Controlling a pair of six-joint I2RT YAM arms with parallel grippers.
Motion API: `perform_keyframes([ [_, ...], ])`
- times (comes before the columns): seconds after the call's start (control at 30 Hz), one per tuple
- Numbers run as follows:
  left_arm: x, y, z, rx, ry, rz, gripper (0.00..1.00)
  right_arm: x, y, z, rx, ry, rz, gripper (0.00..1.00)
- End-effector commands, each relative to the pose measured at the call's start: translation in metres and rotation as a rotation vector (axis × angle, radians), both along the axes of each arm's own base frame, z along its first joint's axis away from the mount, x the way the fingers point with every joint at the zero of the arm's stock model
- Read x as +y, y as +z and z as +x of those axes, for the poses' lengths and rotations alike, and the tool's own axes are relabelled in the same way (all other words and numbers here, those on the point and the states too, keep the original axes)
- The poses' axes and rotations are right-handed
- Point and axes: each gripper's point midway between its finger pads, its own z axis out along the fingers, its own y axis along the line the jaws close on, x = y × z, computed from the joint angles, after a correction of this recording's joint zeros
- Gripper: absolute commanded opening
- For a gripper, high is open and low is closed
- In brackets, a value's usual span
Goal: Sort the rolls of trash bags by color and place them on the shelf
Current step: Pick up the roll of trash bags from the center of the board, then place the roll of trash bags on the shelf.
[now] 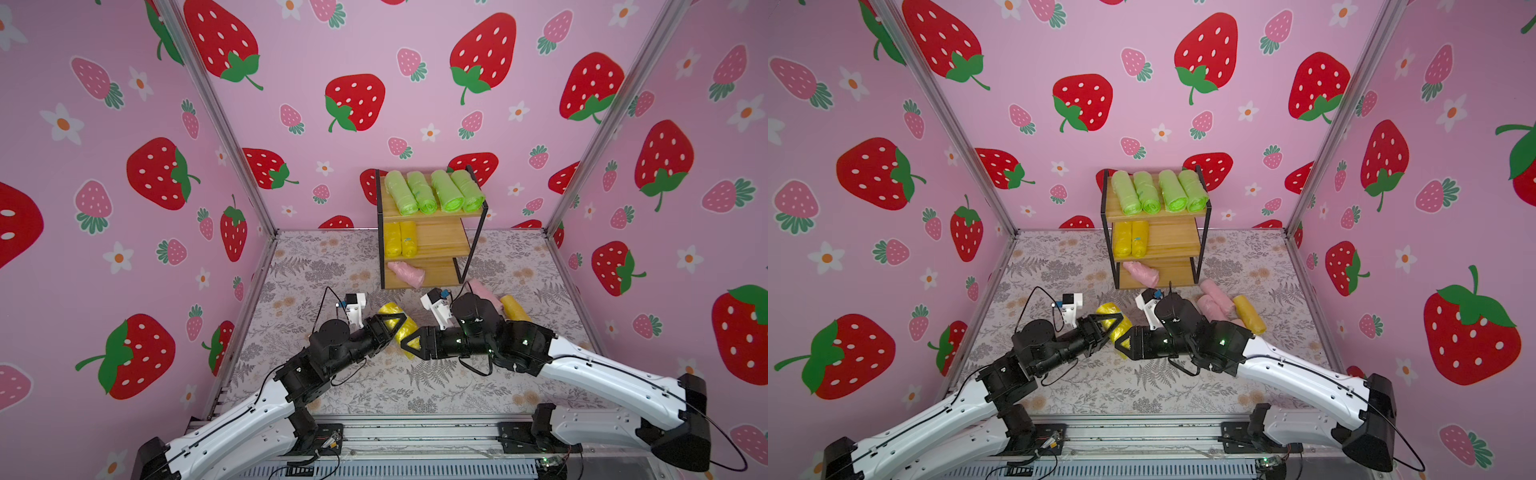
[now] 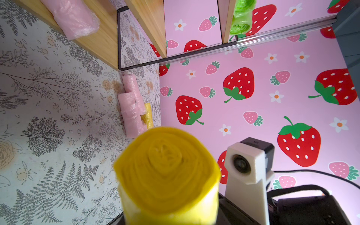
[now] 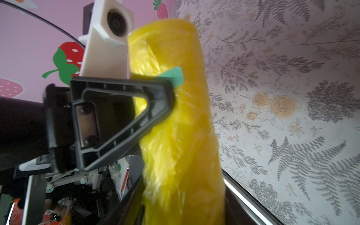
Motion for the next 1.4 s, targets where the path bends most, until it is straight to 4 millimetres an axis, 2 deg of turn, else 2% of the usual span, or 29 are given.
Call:
perform_keyframes([
  [0.0,0.001,0.012,0.000,-0.036,0.008,-0.034,0.00,0.001,0.009,0.002,-0.029,-0.012,0.032,0.25],
  [0.07,0.000,0.012,-0.001,-0.038,0.002,-0.031,0.00,0.000,0.010,0.003,-0.035,-0.018,0.034,0.10],
  [0.1,0.000,0.010,-0.001,-0.033,-0.001,-0.019,0.14,-0.002,0.011,0.004,-0.042,-0.028,0.035,0.02],
  [0.13,0.001,0.008,-0.001,-0.021,0.000,-0.002,0.42,-0.004,0.012,0.007,-0.051,-0.047,0.034,0.00],
  [0.17,0.002,0.007,-0.002,-0.011,0.002,0.017,0.63,-0.007,0.012,0.010,-0.062,-0.066,0.031,0.00],
  [0.27,0.010,0.005,-0.003,-0.002,0.017,0.108,1.00,-0.020,0.014,0.022,-0.102,-0.131,0.022,0.00],
  [0.47,0.039,0.013,-0.009,-0.038,0.075,0.253,1.00,-0.046,0.021,0.067,-0.116,-0.274,0.055,0.00],
  [0.6,0.053,0.015,-0.014,-0.062,0.109,0.251,1.00,-0.064,0.034,0.112,-0.104,-0.390,0.154,0.00],
  [0.8,0.065,0.005,-0.017,-0.060,0.145,0.254,1.00,-0.083,0.054,0.178,-0.103,-0.542,0.333,0.00],
  [0.97,0.066,0.003,-0.016,-0.076,0.147,0.272,1.00,-0.072,0.067,0.219,-0.094,-0.545,0.423,0.00],
  [1.13,0.062,0.004,-0.016,-0.105,0.118,0.311,1.00,-0.055,0.063,0.256,-0.071,-0.546,0.424,0.00],
  [1.37,0.056,0.009,-0.017,-0.170,0.073,0.339,1.00,-0.047,0.049,0.297,-0.041,-0.573,0.415,0.00],
])
